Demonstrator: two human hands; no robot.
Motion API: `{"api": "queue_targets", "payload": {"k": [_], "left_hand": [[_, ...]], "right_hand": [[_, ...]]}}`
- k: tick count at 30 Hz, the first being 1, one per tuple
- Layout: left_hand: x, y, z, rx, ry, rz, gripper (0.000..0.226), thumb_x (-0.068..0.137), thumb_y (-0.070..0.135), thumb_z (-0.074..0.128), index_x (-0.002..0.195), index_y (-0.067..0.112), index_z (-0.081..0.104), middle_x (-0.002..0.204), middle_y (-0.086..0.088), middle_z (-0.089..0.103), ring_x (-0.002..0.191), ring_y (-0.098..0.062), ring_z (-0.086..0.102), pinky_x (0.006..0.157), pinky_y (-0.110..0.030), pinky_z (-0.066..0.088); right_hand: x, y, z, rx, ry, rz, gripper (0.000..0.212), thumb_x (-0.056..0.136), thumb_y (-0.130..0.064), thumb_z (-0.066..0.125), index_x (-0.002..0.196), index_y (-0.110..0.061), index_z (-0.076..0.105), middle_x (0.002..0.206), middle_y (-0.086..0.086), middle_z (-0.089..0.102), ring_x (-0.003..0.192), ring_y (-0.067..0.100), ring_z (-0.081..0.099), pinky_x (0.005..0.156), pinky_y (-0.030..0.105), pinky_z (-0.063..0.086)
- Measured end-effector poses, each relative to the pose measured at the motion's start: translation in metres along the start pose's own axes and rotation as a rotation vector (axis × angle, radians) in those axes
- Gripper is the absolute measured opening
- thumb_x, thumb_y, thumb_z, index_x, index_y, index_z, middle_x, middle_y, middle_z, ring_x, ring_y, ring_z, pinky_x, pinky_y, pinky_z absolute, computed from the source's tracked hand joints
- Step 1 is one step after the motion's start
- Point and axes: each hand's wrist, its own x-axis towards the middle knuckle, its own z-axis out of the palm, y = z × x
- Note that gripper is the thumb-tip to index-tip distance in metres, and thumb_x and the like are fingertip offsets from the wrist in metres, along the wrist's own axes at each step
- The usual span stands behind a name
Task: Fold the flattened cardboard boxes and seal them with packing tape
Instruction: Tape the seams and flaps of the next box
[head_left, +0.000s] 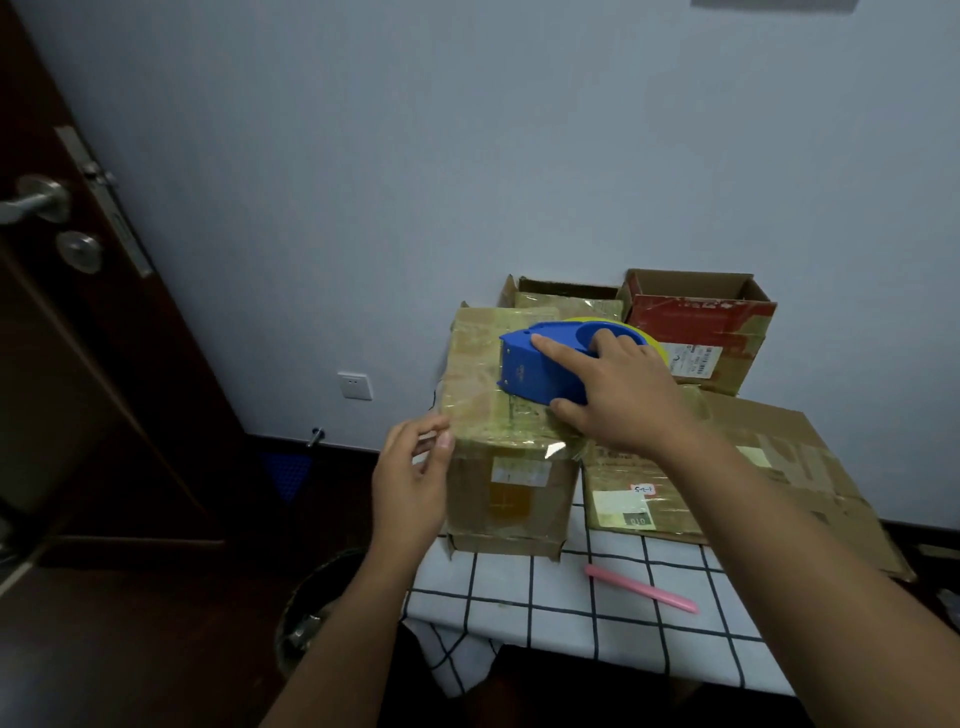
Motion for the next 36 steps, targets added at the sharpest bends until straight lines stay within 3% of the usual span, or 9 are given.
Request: {"api": "queue_targets", "payload": {"k": [5,8,11,14,17,24,29,32,36], "left_hand": [[0.003,0.003,0.0,-0.044,-0.093,-0.105,0.019,0.086,0.031,0.071,0.098,0.036,0.057,0.113,0.014,0.054,0.103,0.004,0.053,0.074,-0.009,0.047],[0.007,0.0,0.004,0.13,-0.057,-0.009,0.027,0.081,0.038,0.075,0.094,0.029,0.053,0.108,0.011,0.049,0.097,0.001,0.051,0.074,-0.015,0.046],[0.009,-0.004,0.008,0.219,-0.037,0.108,0.03,0.082,0.039,0.073,0.097,0.021,0.054,0.107,0.006,0.045,0.09,0.009,0.048,0.067,-0.004,0.04],[0.009,-0.005,0.005,0.188,-0.085,0.12,0.035,0.078,0.045,0.07,0.097,0.022,0.052,0.108,0.005,0.045,0.093,0.01,0.048,0.068,-0.002,0.04],[0.013,-0.009,0.003,0.248,-0.08,0.177,0.042,0.076,0.054,0.063,0.097,0.019,0.053,0.106,0.006,0.044,0.087,-0.001,0.048,0.07,-0.004,0.039],[0.014,-0.005,0.008,0.467,-0.075,0.265,0.054,0.078,0.056,0.07,0.109,0.015,0.055,0.109,0.006,0.051,0.102,-0.015,0.05,0.079,-0.026,0.042],[0.012,0.005,0.012,0.747,-0.035,0.429,0.057,0.079,0.075,0.048,0.106,0.028,0.063,0.114,0.002,0.054,0.116,-0.023,0.044,0.103,-0.044,0.03],[0.015,0.013,0.021,0.785,-0.075,0.49,0.042,0.084,0.061,0.056,0.092,0.021,0.063,0.1,0.002,0.058,0.1,-0.022,0.052,0.089,-0.036,0.035],[0.012,0.011,0.026,0.777,-0.096,0.48,0.032,0.09,0.048,0.058,0.093,0.017,0.059,0.093,0.001,0.054,0.086,-0.018,0.048,0.074,-0.028,0.032]], "right_hand": [[-0.001,0.0,-0.004,0.016,-0.026,0.007,0.07,0.095,-0.057,0.045,0.153,-0.049,0.007,0.123,0.007,0.044,0.115,0.026,0.045,0.1,0.04,0.035],[-0.001,-0.002,-0.006,0.008,-0.042,-0.002,0.07,0.095,-0.057,0.044,0.153,-0.049,0.007,0.126,0.008,0.044,0.117,0.027,0.044,0.102,0.042,0.034],[0.001,-0.003,-0.008,-0.007,-0.053,-0.005,0.07,0.095,-0.059,0.044,0.153,-0.049,0.007,0.129,0.009,0.043,0.118,0.028,0.043,0.102,0.042,0.033],[-0.001,-0.004,-0.009,0.002,-0.076,0.004,0.075,0.089,-0.073,0.04,0.153,-0.049,0.009,0.134,0.01,0.042,0.121,0.028,0.043,0.104,0.043,0.032],[-0.005,-0.006,-0.01,-0.037,-0.109,-0.002,0.1,0.071,-0.092,0.038,0.154,-0.046,0.004,0.139,0.012,0.038,0.122,0.031,0.042,0.105,0.044,0.033],[-0.008,-0.013,-0.01,-0.154,-0.121,-0.005,0.12,0.063,-0.094,0.047,0.155,-0.037,-0.006,0.14,0.015,0.036,0.12,0.033,0.043,0.102,0.043,0.036],[-0.009,-0.012,-0.01,-0.18,-0.133,-0.014,0.122,0.066,-0.09,0.052,0.154,-0.035,-0.012,0.144,0.018,0.034,0.121,0.035,0.042,0.103,0.045,0.036],[-0.007,-0.015,-0.009,-0.204,-0.136,-0.028,0.121,0.068,-0.088,0.054,0.155,-0.034,-0.011,0.144,0.019,0.034,0.121,0.036,0.043,0.102,0.045,0.037],[-0.005,-0.004,-0.016,-0.107,-0.23,-0.056,0.125,0.068,-0.079,0.064,0.153,-0.038,-0.017,0.148,0.019,0.027,0.128,0.036,0.037,0.107,0.045,0.033]]}}
